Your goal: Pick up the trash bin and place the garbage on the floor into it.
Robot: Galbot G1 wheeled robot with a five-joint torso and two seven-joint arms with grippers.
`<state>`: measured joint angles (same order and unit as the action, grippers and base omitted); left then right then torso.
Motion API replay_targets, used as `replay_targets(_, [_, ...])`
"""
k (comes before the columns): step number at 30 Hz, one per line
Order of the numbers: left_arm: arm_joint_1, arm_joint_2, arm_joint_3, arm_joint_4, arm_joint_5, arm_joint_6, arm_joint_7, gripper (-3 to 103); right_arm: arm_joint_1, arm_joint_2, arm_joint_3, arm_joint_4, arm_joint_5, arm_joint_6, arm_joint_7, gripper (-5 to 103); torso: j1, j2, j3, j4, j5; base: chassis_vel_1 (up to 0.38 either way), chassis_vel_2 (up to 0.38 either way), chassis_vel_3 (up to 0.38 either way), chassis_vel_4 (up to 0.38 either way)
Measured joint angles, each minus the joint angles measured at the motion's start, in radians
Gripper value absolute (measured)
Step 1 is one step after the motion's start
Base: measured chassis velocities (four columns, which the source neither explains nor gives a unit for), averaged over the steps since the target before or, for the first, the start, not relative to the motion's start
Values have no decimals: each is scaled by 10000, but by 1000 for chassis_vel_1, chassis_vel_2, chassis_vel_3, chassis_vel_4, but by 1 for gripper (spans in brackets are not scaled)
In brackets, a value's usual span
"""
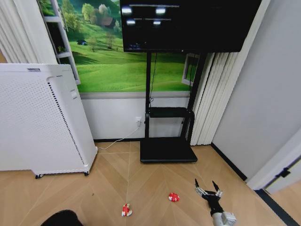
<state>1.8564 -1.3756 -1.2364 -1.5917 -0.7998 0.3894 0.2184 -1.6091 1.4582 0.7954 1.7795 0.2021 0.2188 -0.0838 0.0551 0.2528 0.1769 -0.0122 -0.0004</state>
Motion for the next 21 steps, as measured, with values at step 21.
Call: replay_targets(21, [-342, 300, -1147, -101, -573, -1320, -1357, 3, 1034, -336, -2521, -525, -1806, -655, 1, 100, 0, 0, 0, 0, 4, 0, 0, 0, 0])
